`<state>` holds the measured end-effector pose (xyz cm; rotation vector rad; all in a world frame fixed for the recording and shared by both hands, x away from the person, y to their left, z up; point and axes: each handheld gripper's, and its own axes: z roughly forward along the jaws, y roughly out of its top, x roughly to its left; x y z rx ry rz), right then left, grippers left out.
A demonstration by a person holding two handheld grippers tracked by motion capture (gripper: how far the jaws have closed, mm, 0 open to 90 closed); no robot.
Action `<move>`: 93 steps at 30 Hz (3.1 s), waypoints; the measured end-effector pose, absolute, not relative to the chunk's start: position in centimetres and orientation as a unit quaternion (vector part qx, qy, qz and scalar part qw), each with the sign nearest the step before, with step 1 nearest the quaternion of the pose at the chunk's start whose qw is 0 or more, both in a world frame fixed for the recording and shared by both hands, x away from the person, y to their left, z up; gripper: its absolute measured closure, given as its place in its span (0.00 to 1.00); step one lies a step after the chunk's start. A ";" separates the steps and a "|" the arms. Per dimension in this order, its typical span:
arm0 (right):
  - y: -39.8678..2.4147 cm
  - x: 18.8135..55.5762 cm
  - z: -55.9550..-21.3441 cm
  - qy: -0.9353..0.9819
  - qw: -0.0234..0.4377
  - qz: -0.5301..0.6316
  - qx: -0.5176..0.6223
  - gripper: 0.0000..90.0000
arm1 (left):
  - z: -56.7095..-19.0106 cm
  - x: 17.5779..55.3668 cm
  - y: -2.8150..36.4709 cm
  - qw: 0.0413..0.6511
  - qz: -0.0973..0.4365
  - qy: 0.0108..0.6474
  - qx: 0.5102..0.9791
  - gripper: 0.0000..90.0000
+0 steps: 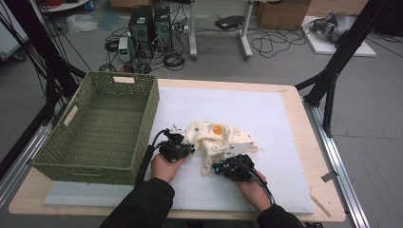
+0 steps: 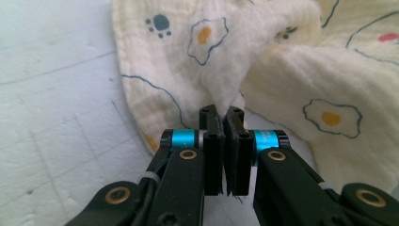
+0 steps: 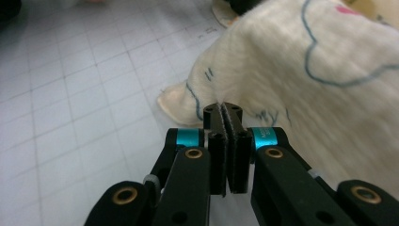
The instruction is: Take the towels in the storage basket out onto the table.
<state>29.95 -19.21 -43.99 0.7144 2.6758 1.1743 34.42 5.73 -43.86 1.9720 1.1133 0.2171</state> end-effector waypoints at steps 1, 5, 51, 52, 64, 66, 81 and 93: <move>-19.5 29.8 -43.9 0.888 0.067 0.389 0.236 0.99 | -43.8 34.4 5.8 0.424 0.086 0.446 0.784 0.96; -20.7 29.2 -43.3 0.885 0.065 0.398 0.234 0.99 | -43.3 34.1 6.2 0.429 0.088 0.445 0.782 0.96; -27.2 29.1 -44.3 0.887 0.035 0.390 0.243 0.95 | -43.9 32.6 6.3 0.380 0.102 0.422 0.817 0.99; -27.3 29.1 -44.3 0.885 0.033 0.393 0.246 0.96 | -43.9 32.4 6.2 0.384 0.102 0.421 0.815 0.99; -29.5 28.1 -42.2 0.847 0.061 0.455 0.268 0.75 | -43.3 30.2 7.0 0.412 0.087 0.415 0.806 0.97; -29.5 28.0 -41.8 0.839 0.057 0.476 0.258 0.72 | -43.4 30.4 7.0 0.415 0.086 0.421 0.802 0.90; -26.2 29.4 -44.1 0.882 0.039 0.401 0.245 0.79 | -44.4 31.3 6.6 0.399 0.106 0.425 0.806 0.98; -27.5 28.9 -43.6 0.885 0.039 0.401 0.233 0.93 | -43.4 29.0 7.4 0.405 0.089 0.412 0.811 0.99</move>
